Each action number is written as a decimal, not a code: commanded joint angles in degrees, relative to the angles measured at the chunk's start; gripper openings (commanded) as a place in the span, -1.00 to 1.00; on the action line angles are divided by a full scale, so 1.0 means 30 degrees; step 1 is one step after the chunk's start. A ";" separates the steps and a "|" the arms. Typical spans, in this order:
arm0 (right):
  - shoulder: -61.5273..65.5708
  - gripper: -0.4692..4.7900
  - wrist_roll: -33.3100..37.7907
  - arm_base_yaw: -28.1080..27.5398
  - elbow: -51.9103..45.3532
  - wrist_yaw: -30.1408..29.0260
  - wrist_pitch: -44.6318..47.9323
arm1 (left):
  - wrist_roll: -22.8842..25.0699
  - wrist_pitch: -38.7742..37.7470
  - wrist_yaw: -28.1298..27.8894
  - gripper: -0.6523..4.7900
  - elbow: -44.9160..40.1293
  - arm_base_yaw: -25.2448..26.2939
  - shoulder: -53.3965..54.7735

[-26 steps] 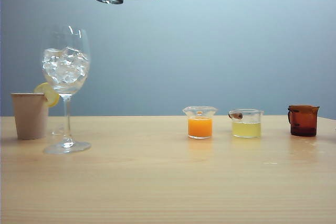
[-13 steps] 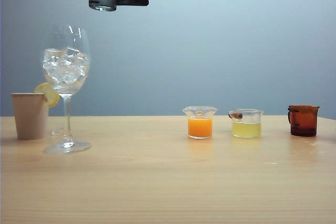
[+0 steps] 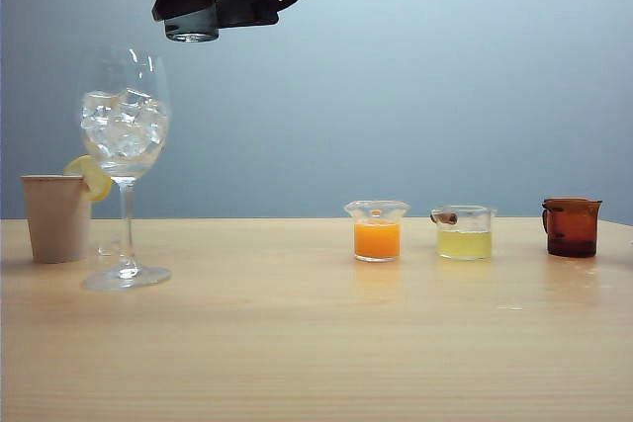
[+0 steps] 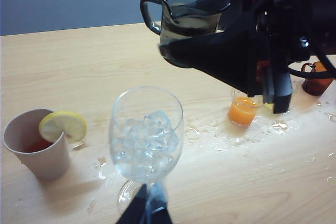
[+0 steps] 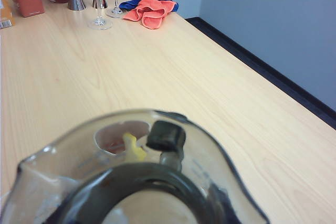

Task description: Pick up the first measuring cup from the left, pour the coconut rum inside into the goblet, and finally put the measuring cup back in its original place.

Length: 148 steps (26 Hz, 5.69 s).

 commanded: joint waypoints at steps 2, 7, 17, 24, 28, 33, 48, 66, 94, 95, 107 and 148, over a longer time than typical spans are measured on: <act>-0.0182 0.08 -0.0882 -0.0138 0.0160 -0.0095 0.0612 | 0.0080 0.0189 0.0066 -0.77 0.0051 0.0036 -0.0036; -0.0182 0.08 -0.1115 0.0022 0.0160 -0.0080 0.0707 | 0.0080 0.0189 0.0066 -0.77 0.0051 0.0036 -0.0036; 0.0284 0.08 -0.1413 0.0459 0.0168 -0.0036 0.1260 | 0.0080 0.0189 0.0066 -0.77 0.0051 0.0036 -0.0036; 0.0772 0.08 -0.3045 0.0087 0.0160 -0.0036 0.0889 | 0.0080 0.0189 0.0066 -0.77 0.0051 0.0036 -0.0036; 0.1005 0.08 -0.3723 -0.0007 0.0160 -0.0015 0.0874 | 0.0080 0.0189 0.0066 -0.77 0.0051 0.0036 -0.0036; 0.1020 0.08 -0.4823 -0.0175 0.0160 0.0182 0.0933 | 0.0080 0.0189 0.0066 -0.77 0.0051 0.0036 -0.0036; 0.1020 0.08 -0.7737 0.0058 0.0160 -0.0131 0.0998 | 0.0087 0.0189 0.0066 -0.77 0.0051 0.0036 -0.0036; 0.1020 0.08 -1.1795 0.0131 0.0160 -0.0102 0.0998 | 0.0087 0.0189 0.0066 -0.77 0.0051 0.0036 -0.0036; 0.1020 0.08 -1.4739 0.0138 0.0160 -0.0109 0.1086 | 0.0080 0.0189 0.0066 -0.77 0.0051 0.0036 -0.0036; 0.1020 0.08 -1.4797 0.0138 0.0160 -0.0109 0.1100 | 0.0080 0.0189 0.0066 -0.77 0.0051 0.0036 -0.0036; 0.1020 0.08 -1.5657 0.0131 0.0160 -0.0095 0.1180 | 0.0080 0.0189 0.0066 -0.77 0.0051 0.0036 -0.0036; 0.1020 0.08 -1.7303 0.0342 0.0160 0.0342 0.2994 | 0.0080 0.0189 0.0066 -0.77 0.0051 0.0036 -0.0036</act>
